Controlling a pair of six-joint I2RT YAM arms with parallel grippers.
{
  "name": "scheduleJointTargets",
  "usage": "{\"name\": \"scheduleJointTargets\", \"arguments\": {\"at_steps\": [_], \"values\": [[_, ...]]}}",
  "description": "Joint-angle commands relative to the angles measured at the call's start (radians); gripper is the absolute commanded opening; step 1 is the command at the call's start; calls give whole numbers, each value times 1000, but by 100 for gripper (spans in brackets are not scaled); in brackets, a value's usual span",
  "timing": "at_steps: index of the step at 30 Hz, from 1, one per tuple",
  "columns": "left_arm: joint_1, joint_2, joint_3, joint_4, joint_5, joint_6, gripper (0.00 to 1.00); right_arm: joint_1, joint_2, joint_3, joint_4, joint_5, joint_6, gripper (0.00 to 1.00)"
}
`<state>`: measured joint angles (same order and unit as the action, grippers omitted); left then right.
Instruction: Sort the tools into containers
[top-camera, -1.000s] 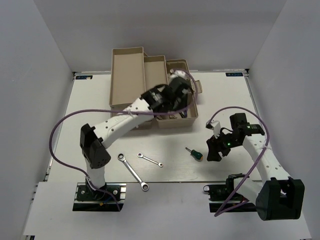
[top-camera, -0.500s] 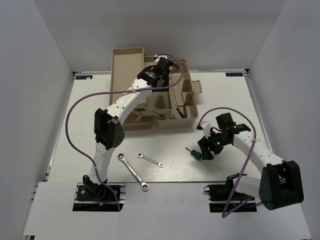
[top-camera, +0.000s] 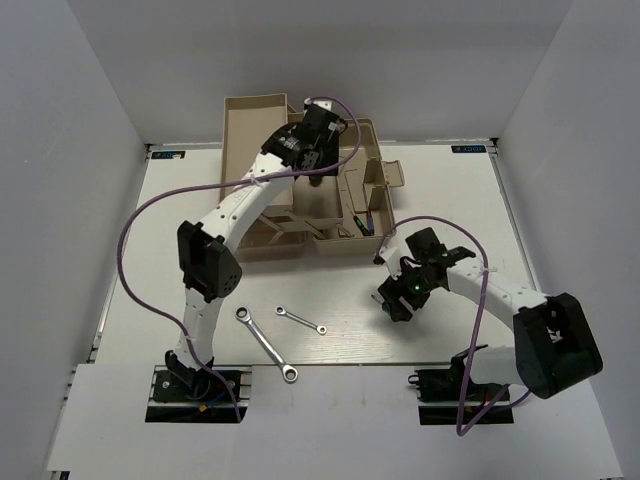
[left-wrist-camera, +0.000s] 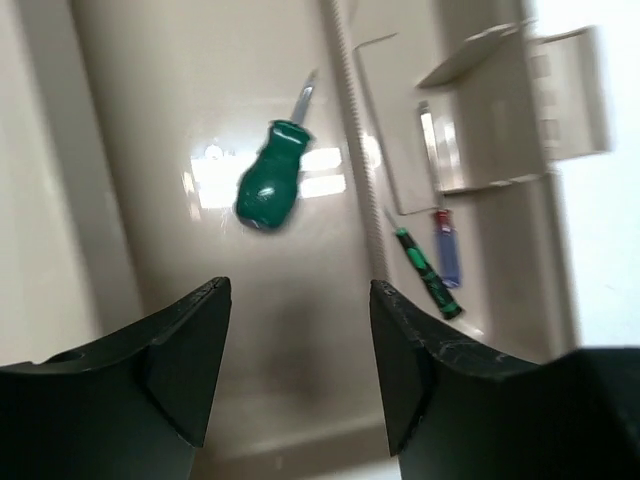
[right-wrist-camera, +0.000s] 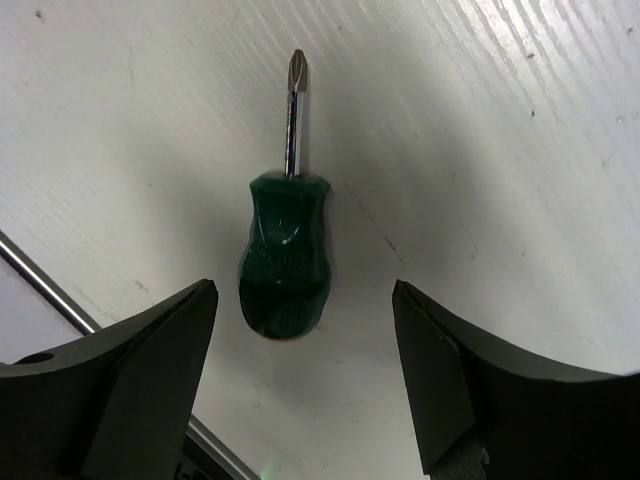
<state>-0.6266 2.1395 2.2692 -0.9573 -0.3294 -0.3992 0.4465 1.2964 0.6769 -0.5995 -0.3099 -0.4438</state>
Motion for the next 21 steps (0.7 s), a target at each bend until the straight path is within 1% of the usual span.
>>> {"name": "scheduleJointTargets", "arguments": {"at_steps": [1,4,5,6,7,8,9,10,11,12,13,14,15,16,17,18,19,20,21], "values": [[-12,-208,20,38,38,49,68,44,23,-5,64,44,37,77],[-21,-354,-88,-1,1,49,68,78,38,-16,93,84,42,71],[-21,-401,-135,-1,-11,36,67,83,43,-20,104,92,45,68],[-21,-506,-189,-12,-22,22,65,93,49,-19,110,98,47,62],[-21,-562,-302,-26,-22,8,61,103,55,-19,110,101,48,57],[-21,-619,-365,-35,-37,-10,54,110,63,-16,107,101,44,52],[-21,-677,-428,-35,-37,-48,35,112,61,-13,96,98,34,40],[-21,-788,-550,-66,-37,-75,29,115,57,-11,89,97,30,34],[-21,-843,-609,-81,-37,-107,25,115,55,7,72,86,22,28],[-21,-890,-664,-98,-25,-163,23,113,50,19,22,83,-1,20],[-21,-974,-766,-142,-16,-199,23,112,25,51,1,68,-10,6],[-21,-1013,-819,-162,-16,-232,23,107,14,67,-43,55,-21,0],[-21,-1050,-923,-178,-2,-300,31,107,4,88,-106,5,-53,0],[-21,-1119,-974,-207,21,-338,38,104,-49,158,-190,-18,-61,0],[-21,-1119,-1025,-207,21,-374,43,104,-72,189,-191,-18,-67,0],[-21,-1180,-1118,-216,42,-406,49,104,-112,222,-236,-75,-73,0],[-21,-1205,-1160,-216,43,-467,56,107,-127,325,-264,-86,-75,0],[-21,-1225,-1200,-227,59,-490,59,107,-147,367,-278,-95,-69,0],[-21,-1239,-1270,-227,79,-507,59,106,-144,409,-287,-107,-58,0]]}}
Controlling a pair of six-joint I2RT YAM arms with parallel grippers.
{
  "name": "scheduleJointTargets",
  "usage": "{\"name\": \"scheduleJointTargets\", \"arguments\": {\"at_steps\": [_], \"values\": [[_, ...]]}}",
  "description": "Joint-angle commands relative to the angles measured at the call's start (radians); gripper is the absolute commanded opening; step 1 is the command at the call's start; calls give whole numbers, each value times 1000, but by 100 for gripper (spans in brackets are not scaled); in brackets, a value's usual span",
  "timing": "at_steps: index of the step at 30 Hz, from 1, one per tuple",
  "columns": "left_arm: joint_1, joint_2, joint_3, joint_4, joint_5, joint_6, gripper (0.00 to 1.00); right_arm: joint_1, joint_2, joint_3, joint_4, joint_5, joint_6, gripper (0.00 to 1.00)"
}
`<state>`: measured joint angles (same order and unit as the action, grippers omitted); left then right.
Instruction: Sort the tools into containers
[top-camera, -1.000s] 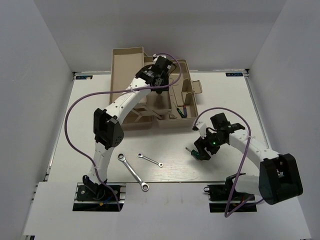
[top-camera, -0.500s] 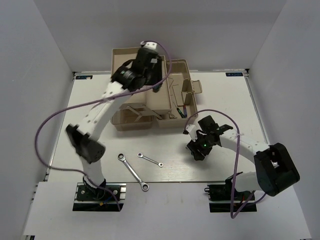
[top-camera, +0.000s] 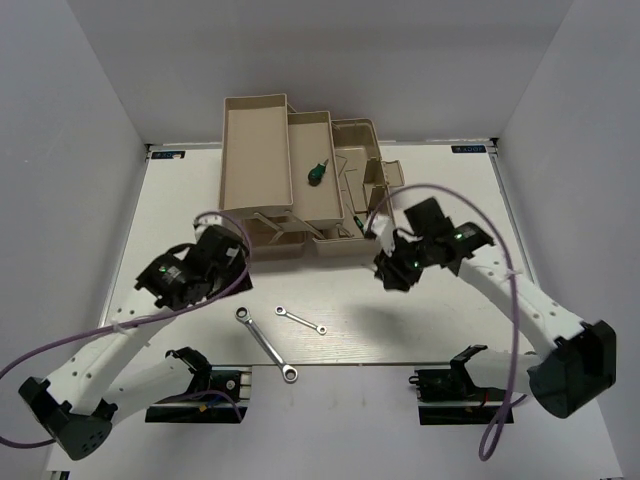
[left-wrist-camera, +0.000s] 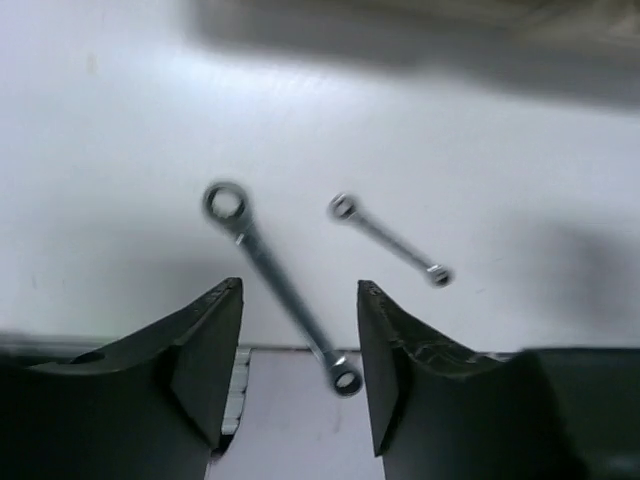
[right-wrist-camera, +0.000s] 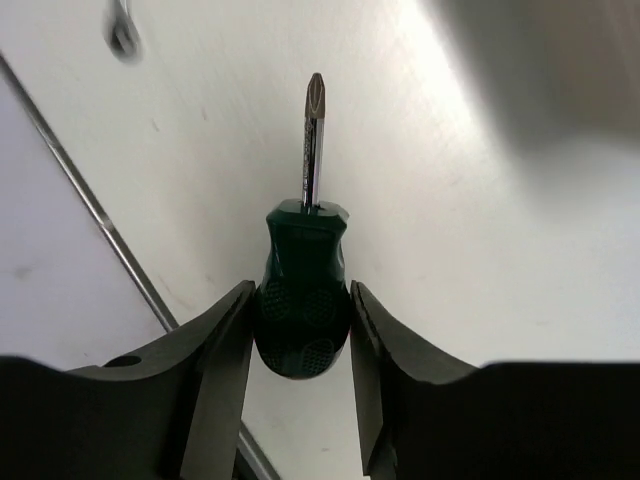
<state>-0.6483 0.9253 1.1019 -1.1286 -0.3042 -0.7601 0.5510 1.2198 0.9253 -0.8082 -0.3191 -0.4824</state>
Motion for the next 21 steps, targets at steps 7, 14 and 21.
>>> {"name": "scheduleJointTargets", "arguments": {"at_steps": [7,14,21], "values": [[1,-37,-280,24,96,-216,68,4,151,615,70,-11,239,0],[19,-16,-417,176,171,-261,72,30,599,1035,127,-40,474,0],[19,-16,-465,222,208,-310,72,35,799,1184,122,9,493,42]]}}
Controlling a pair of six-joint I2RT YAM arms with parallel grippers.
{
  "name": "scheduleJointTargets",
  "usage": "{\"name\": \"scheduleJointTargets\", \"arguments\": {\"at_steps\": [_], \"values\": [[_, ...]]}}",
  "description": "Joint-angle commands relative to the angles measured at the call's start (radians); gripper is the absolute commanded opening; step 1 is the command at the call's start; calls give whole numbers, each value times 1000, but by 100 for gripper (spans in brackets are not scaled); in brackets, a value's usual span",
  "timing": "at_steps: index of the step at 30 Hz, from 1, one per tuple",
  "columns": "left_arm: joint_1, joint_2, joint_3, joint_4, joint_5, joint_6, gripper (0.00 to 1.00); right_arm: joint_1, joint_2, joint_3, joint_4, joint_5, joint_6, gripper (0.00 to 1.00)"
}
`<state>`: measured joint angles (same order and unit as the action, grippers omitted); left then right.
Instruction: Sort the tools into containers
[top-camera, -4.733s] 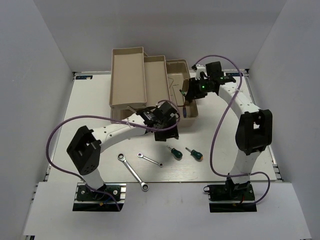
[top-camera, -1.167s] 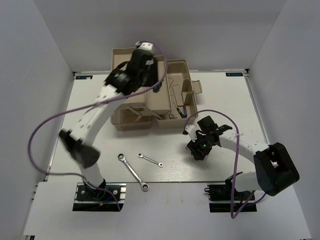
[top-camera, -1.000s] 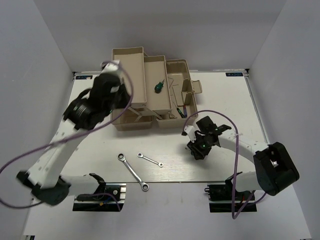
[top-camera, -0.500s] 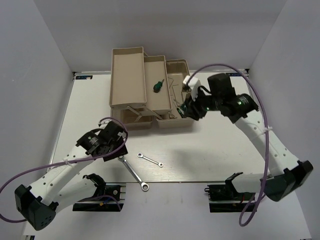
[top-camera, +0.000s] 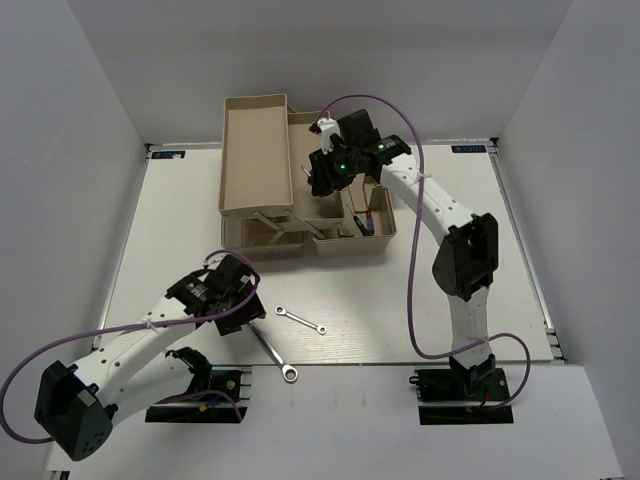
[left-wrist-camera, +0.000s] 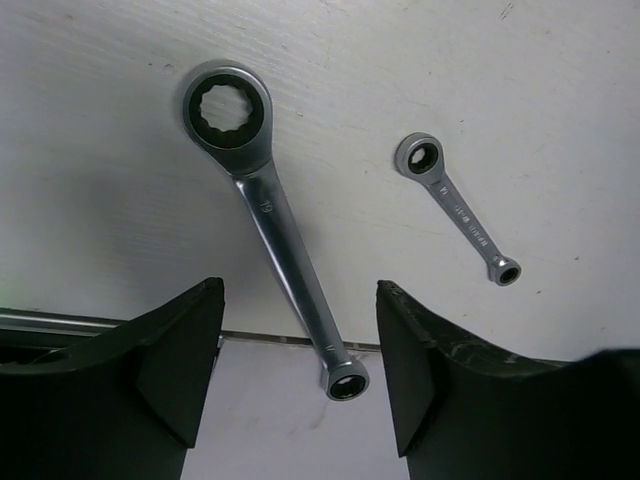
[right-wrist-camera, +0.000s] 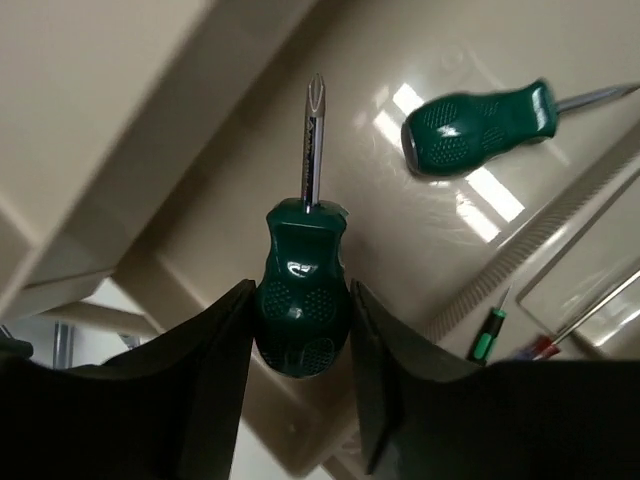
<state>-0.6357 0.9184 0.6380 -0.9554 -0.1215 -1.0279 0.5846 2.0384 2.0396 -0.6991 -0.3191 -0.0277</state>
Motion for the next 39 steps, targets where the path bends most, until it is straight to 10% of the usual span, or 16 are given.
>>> {"name": "scheduleJointTargets", "arguments": {"at_steps": [1,11,21,28,35,39], "values": [[-2,-9,-12,49,25,-52,72,-3,-18,65,13,2,32,49],[-12,118,-41,69,54,-61,66,-19,-306,-269,145,11,-37,88],[-21,280,-40,124,10,-70,58,-86,-596,-642,188,6,-28,88],[-41,333,-109,195,10,-97,52,-120,-659,-749,187,-55,-12,65],[-59,343,-144,230,29,-116,10,-134,-685,-799,176,-167,-8,51],[-90,286,-78,170,29,-69,0,-141,-689,-809,136,-239,-85,59]]}}
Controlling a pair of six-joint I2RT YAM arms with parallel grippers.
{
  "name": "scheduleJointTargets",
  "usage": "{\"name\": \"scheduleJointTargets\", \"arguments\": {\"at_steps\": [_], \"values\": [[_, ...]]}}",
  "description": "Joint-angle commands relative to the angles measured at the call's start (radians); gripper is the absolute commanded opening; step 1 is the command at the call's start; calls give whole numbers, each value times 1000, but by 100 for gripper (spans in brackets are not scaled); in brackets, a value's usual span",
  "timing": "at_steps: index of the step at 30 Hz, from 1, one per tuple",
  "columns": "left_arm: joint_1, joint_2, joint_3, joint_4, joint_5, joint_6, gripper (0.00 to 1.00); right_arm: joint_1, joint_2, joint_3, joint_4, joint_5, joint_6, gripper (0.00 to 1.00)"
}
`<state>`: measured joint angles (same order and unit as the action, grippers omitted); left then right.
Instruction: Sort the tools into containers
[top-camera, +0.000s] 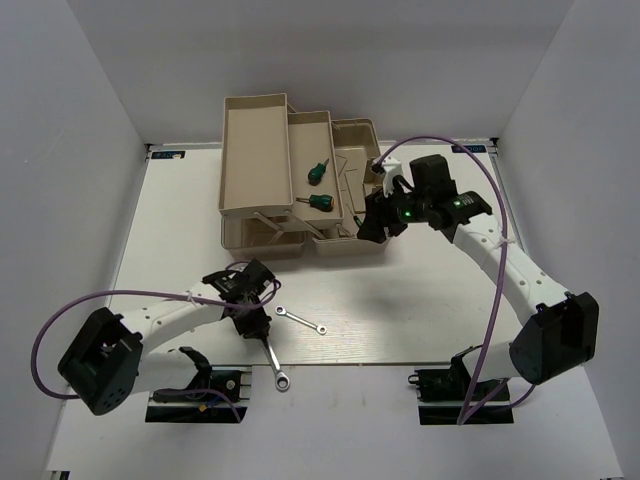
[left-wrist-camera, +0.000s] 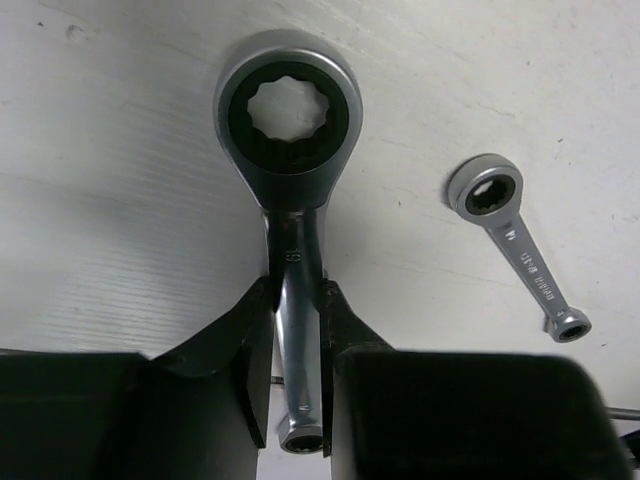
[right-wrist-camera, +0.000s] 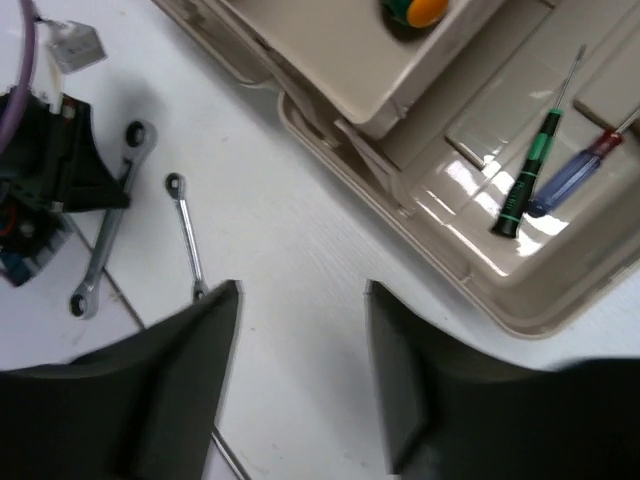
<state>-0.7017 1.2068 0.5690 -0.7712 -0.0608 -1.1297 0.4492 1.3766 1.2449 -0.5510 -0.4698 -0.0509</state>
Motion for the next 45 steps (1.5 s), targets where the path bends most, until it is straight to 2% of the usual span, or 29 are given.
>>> {"name": "scheduleJointTargets", "arguments": {"at_steps": [1,3,6,7,10,16,19,22,25,26,32,34,35,37,39,43,45], "values": [[-24,-16,26,-48,-31,42,0,-7,-16,-18,-18,-104,-72,67],[-36,-68,69,-83,-42,79,0,-10,-22,-13,-61,-136,-133,86],[-47,-149,153,-117,-31,157,0,-12,-16,-13,-108,-170,-194,88],[-47,-168,191,-106,-16,183,0,-15,-20,-15,-109,-165,-198,81],[-56,-232,280,-117,15,258,0,-21,-27,-22,-109,-158,-202,68],[-56,-329,448,-201,35,349,0,-44,-31,-19,-106,-150,-221,64],[-56,-342,552,-201,46,421,0,-52,-31,-21,-107,-148,-244,57],[-56,-281,693,-192,26,470,0,-52,-34,-27,-110,-150,-271,46],[-44,-204,830,-171,-80,510,0,-52,-34,-30,-119,-151,-303,5],[-44,-153,857,-156,-150,530,0,-52,-31,-27,-131,-153,-322,0],[8,75,1069,-14,-414,564,0,-24,-37,-65,-216,-207,-408,0],[53,163,1117,13,-451,564,0,-9,-45,-84,-224,-208,-432,12],[70,183,1155,26,-471,564,0,-4,-47,-91,-221,-202,-434,12],[129,220,1193,62,-462,564,0,12,-51,-111,-224,-202,-443,15],[178,302,1297,47,-429,564,0,29,-59,-130,-221,-204,-440,16],[310,444,1503,-5,-305,564,0,52,-71,-157,-187,-199,-420,16],[353,477,1546,-5,-249,554,0,60,-80,-170,-182,-191,-415,16]]}}
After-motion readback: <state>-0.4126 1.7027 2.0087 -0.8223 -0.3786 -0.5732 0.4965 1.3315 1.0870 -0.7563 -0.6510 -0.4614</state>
